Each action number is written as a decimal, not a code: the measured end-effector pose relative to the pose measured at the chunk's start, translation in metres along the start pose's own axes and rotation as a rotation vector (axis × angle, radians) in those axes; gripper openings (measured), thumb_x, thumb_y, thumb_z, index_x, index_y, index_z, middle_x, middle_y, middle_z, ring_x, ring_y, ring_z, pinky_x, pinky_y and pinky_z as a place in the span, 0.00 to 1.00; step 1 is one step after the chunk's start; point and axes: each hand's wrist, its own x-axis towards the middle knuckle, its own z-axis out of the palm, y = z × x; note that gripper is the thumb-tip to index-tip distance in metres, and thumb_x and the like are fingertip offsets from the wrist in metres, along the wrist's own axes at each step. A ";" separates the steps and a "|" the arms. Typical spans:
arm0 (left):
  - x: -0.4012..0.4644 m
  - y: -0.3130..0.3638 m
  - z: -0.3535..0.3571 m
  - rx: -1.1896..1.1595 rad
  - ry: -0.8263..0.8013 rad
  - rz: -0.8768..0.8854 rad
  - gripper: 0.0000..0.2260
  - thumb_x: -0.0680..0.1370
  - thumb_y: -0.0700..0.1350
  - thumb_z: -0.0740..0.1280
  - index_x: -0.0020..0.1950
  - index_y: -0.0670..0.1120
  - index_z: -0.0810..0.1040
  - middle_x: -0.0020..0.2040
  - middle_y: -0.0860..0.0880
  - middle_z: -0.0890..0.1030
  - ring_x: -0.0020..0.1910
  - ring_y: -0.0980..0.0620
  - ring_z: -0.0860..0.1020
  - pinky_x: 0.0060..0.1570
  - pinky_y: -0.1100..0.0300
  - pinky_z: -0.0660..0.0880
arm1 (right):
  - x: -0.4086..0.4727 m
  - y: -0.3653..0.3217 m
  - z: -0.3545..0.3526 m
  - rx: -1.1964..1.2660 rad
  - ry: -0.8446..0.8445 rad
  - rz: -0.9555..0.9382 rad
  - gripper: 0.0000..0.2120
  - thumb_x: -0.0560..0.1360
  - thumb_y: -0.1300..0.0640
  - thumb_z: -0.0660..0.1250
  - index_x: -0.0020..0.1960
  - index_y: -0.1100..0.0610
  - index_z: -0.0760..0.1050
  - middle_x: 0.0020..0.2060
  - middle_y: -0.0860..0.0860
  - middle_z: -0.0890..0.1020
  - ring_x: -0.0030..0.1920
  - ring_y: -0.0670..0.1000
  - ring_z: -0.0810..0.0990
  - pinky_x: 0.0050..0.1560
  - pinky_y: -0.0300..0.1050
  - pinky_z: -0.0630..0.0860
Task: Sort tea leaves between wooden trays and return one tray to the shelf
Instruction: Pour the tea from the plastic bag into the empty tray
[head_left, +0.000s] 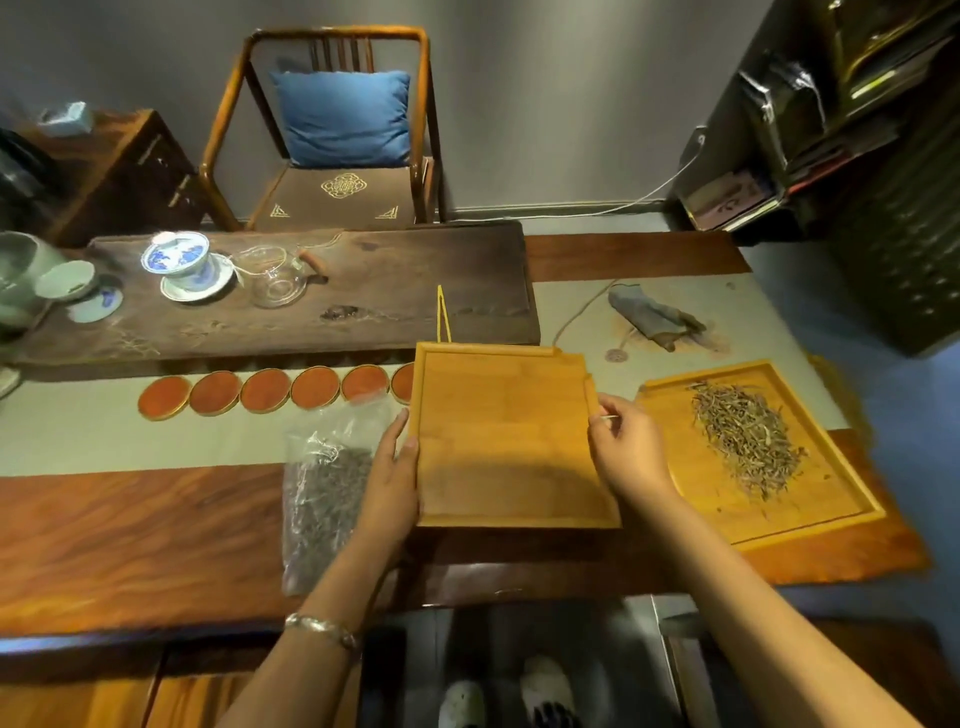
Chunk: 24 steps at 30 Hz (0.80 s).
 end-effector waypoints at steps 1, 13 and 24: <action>-0.003 -0.005 -0.002 0.006 -0.027 0.003 0.17 0.83 0.52 0.53 0.72 0.56 0.65 0.60 0.60 0.71 0.53 0.66 0.72 0.45 0.72 0.64 | -0.007 0.000 0.003 -0.019 0.027 0.003 0.12 0.76 0.62 0.62 0.58 0.58 0.79 0.48 0.56 0.83 0.48 0.55 0.80 0.47 0.46 0.75; -0.006 -0.061 0.025 0.136 0.027 0.078 0.12 0.79 0.39 0.64 0.62 0.46 0.79 0.49 0.55 0.79 0.47 0.61 0.76 0.52 0.63 0.70 | -0.038 0.043 0.013 -0.199 0.019 0.102 0.14 0.77 0.64 0.61 0.60 0.64 0.77 0.54 0.61 0.81 0.57 0.58 0.77 0.59 0.49 0.72; -0.003 -0.073 0.028 0.459 0.067 0.126 0.11 0.77 0.39 0.65 0.57 0.46 0.81 0.33 0.55 0.75 0.32 0.60 0.72 0.31 0.68 0.65 | -0.035 0.051 0.026 -0.207 0.007 0.082 0.14 0.77 0.65 0.61 0.61 0.66 0.76 0.53 0.62 0.80 0.56 0.59 0.77 0.56 0.47 0.71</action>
